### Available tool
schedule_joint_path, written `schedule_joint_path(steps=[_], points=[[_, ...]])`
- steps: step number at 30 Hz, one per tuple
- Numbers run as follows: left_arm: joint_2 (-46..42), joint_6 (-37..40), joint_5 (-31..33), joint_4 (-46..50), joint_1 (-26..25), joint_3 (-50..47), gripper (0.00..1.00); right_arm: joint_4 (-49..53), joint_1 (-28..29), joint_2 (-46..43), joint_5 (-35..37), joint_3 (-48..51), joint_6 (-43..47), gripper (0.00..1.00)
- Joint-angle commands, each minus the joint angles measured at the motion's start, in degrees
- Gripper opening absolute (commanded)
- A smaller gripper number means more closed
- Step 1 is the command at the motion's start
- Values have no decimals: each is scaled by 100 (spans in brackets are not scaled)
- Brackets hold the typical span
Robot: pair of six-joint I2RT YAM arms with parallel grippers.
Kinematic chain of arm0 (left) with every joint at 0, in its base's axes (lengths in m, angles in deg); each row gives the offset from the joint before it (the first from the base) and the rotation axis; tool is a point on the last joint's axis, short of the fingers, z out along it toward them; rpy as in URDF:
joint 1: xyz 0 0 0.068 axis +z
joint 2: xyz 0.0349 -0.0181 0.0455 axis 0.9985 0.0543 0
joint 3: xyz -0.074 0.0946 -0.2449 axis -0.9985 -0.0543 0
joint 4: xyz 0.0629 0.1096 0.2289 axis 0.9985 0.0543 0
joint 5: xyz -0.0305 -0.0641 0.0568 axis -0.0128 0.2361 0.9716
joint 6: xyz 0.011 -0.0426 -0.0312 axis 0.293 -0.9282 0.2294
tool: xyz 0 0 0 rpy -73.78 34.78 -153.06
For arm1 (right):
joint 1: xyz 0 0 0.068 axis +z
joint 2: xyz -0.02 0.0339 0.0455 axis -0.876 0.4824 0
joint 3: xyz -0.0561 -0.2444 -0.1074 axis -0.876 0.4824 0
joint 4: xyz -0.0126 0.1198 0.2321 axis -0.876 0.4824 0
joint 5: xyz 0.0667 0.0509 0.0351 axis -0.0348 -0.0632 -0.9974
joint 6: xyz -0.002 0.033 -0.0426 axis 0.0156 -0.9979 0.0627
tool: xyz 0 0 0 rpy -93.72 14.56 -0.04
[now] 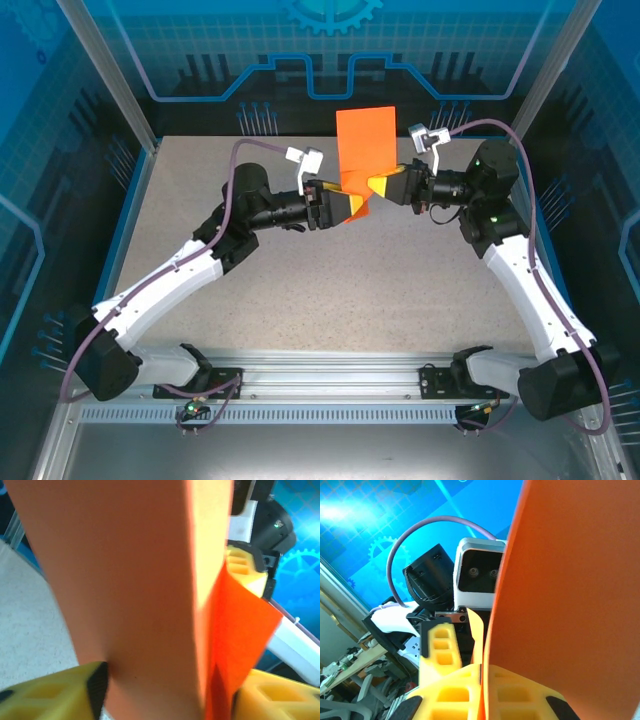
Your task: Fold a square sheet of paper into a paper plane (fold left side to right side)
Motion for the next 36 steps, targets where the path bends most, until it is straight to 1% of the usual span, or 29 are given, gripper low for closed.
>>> schedule_joint_path(steps=[1, 5, 9, 11, 13, 15, 18, 20, 21, 22, 23, 24, 26, 27, 28, 30, 32, 33, 36], points=[[-25, -217, -394, -673, 41, 25, 50, 8, 94, -90, -90, -139, -105, 5], [-45, -347, -390, -859, 40, -176, 32, 290, 85, -117, -13, -140, 81, 6], [-71, -325, -360, -839, 40, -266, 20, 545, 86, -103, 58, -149, 238, 9], [-88, -266, -330, -746, 43, -276, 14, 714, 76, -101, 105, -151, 348, 12], [-106, -148, -255, -559, 41, -276, 12, 922, 77, -108, 158, -171, 496, 17], [-115, 27, -80, -208, 38, -244, 10, 1314, 51, -124, 254, -220, 750, 24], [-133, 514, 450, 765, -15, -128, 10, 2547, -43, -167, 683, -438, 1599, 36], [-133, 1024, 1172, 1754, -148, 56, 10, 3662, -143, -200, 1346, -642, 2314, 45], [-112, 1253, 1624, 2277, -255, 163, 9, 3999, -205, -233, 1676, -660, 2532, 48], [-75, 1489, 2212, 2830, -408, 293, 9, 4414, -280, -272, 2208, -657, 2746, 52], [11, 1695, 2897, 3322, -592, 439, 9, 4807, -318, -309, 2924, -652, 2903, 56], [111, 1823, 3490, 3781, -763, 574, 10, 5096, -357, -331, 3566, -618, 2979, 59], [408, 1926, 4707, 4711, -1115, 892, 9, 5610, -479, -362, 4998, -447, 3032, 69], [576, 1891, 5151, 5055, -1259, 1016, 8, 5708, -620, -385, 5352, -328, 2997, 70], [768, 1790, 5621, 5473, -1391, 1168, 8, 5736, -834, -421, 5519, -141, 2944, 73], [1153, 1533, 6387, 6197, -1635, 1452, 7, 5598, -1215, -547, 5606, 306, 2829, 83], [1625, 1118, 7102, 6997, -1883, 1805, 6, 5363, -1604, -709, 5628, 844, 2611, 97], [1848, 922, 7343, 7335, -1972, 1993, 6, 5251, -1763, -787, 5579, 1057, 2524, 99], [2692, 170, 7814, 8484, -2147, 2701, 7, 4970, -2249, -1013, 5333, 1627, 2262, 99]])
